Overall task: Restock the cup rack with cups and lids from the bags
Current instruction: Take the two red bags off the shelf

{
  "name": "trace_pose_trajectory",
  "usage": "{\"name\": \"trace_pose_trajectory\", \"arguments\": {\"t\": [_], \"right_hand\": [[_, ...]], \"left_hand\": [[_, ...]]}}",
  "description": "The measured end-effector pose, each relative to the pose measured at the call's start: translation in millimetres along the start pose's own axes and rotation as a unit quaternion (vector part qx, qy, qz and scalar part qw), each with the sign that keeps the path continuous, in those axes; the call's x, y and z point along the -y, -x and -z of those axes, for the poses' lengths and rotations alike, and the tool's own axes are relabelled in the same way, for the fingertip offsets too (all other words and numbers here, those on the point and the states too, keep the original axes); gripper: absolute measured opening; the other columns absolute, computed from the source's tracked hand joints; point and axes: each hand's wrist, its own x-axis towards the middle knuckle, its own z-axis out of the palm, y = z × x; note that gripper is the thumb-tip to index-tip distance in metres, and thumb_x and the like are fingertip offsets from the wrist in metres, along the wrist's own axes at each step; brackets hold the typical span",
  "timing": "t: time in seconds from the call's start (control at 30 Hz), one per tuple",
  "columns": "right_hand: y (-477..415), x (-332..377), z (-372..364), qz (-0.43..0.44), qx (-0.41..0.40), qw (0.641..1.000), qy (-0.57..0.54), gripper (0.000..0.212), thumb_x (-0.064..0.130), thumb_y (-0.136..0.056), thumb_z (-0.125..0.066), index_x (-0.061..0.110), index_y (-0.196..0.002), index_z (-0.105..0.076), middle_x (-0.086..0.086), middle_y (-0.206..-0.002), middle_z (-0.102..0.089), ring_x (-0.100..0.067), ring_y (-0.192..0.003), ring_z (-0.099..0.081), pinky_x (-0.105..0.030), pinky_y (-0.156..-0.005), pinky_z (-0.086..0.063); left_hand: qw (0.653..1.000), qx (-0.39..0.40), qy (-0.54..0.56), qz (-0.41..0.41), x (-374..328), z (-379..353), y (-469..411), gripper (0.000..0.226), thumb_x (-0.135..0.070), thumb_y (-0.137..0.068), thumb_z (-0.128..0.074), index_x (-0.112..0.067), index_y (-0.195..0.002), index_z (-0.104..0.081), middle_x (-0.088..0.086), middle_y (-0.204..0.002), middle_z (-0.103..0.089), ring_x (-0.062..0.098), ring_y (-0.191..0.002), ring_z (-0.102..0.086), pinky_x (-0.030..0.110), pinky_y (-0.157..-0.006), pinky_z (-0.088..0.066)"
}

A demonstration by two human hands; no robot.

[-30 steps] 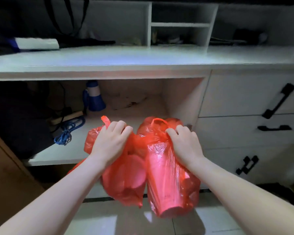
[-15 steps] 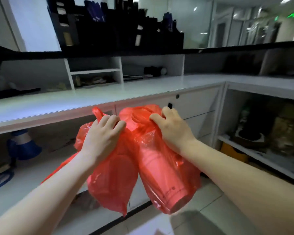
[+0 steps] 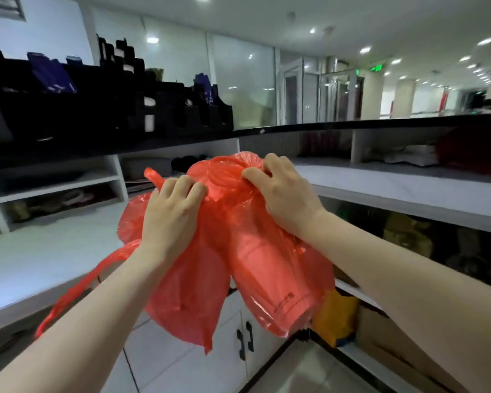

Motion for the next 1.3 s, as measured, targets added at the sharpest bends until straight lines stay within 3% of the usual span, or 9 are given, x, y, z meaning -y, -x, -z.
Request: {"name": "trace_pose_trajectory", "arguments": {"t": [0.17,0.37,0.5,0.57,0.67,0.83,1.07,1.3], "right_hand": [[-73.9,-52.6,1.7,-0.027,0.013,1.000,-0.001,0.025,0.011,-0.094,-0.051,0.011,-0.116,-0.063,-0.016,-0.099,-0.049,-0.033,-0.092,-0.046,-0.035,-0.060,-0.038],[-139.7,-130.6,21.9,-0.061,0.029,0.997,-0.035,0.025,0.007,-0.085,-0.060,0.010,-0.110,-0.066,-0.018,-0.093,-0.053,-0.036,-0.087,-0.052,-0.042,-0.056,-0.051],[-177.5,-176.7,21.5,-0.064,0.030,0.997,-0.036,0.028,0.001,-0.080,-0.063,0.007,-0.108,-0.067,-0.019,-0.089,-0.054,-0.036,-0.082,-0.053,-0.039,-0.055,-0.046],[-193.3,-196.0,11.7,-0.066,0.031,0.997,-0.022,0.030,-0.002,-0.079,-0.065,0.007,-0.107,-0.067,-0.018,-0.088,-0.054,-0.035,-0.080,-0.053,-0.036,-0.054,-0.044],[-214.0,-218.8,-13.5,-0.074,0.034,0.997,-0.014,0.030,-0.003,-0.079,-0.064,0.008,-0.107,-0.066,-0.016,-0.088,-0.053,-0.034,-0.080,-0.052,-0.037,-0.053,-0.045],[-233.2,-250.6,-71.6,-0.132,0.062,0.989,0.005,0.030,0.005,-0.089,-0.055,0.013,-0.117,-0.063,-0.014,-0.096,-0.051,-0.033,-0.089,-0.049,-0.040,-0.059,-0.046],[-248.8,-307.2,-144.4,-0.190,0.085,0.978,0.014,0.030,0.008,-0.092,-0.049,0.014,-0.119,-0.061,-0.010,-0.096,-0.048,-0.030,-0.089,-0.048,-0.033,-0.060,-0.035],[-275.3,-411.7,-224.6,-0.213,0.113,0.970,-0.016,0.030,0.011,-0.093,-0.049,0.019,-0.120,-0.059,-0.004,-0.096,-0.044,-0.026,-0.095,-0.047,-0.035,-0.069,-0.044]], "left_hand": [[0.998,0.056,0.030,-0.015,13.4,-32.6,-88.6,0.014,-0.001,-0.080,-0.056,-0.003,-0.091,-0.065,0.017,-0.090,-0.061,0.036,-0.081,-0.057,0.048,-0.065,-0.048],[0.992,0.104,0.067,-0.040,1.0,-61.5,-190.6,0.019,0.002,-0.071,-0.065,-0.006,-0.088,-0.067,0.014,-0.084,-0.062,0.034,-0.078,-0.060,0.040,-0.058,-0.046],[0.987,0.130,0.078,-0.053,-0.6,-88.8,-250.1,0.021,-0.007,-0.079,-0.048,-0.007,-0.086,-0.068,0.014,-0.085,-0.063,0.035,-0.078,-0.061,0.041,-0.057,-0.050],[0.986,0.138,0.079,-0.046,4.1,-107.8,-268.3,0.014,-0.003,-0.079,-0.056,-0.006,-0.086,-0.068,0.015,-0.085,-0.062,0.036,-0.078,-0.060,0.044,-0.058,-0.050],[0.985,0.149,0.088,-0.025,17.6,-140.5,-287.3,0.012,0.001,-0.075,-0.068,-0.005,-0.085,-0.068,0.014,-0.084,-0.062,0.036,-0.079,-0.060,0.044,-0.057,-0.049],[0.982,0.150,0.116,0.006,49.8,-200.8,-300.8,0.013,-0.001,-0.075,-0.064,-0.008,-0.084,-0.069,0.011,-0.085,-0.062,0.034,-0.082,-0.060,0.039,-0.060,-0.044],[0.973,0.178,0.142,0.034,77.5,-296.6,-329.6,0.019,0.003,-0.072,-0.065,-0.006,-0.088,-0.070,0.012,-0.089,-0.063,0.036,-0.086,-0.058,0.043,-0.064,-0.046],[0.971,0.206,0.108,0.059,77.1,-409.5,-356.0,0.014,0.000,-0.072,-0.070,-0.010,-0.082,-0.070,0.009,-0.087,-0.062,0.033,-0.087,-0.059,0.041,-0.063,-0.047]]}}
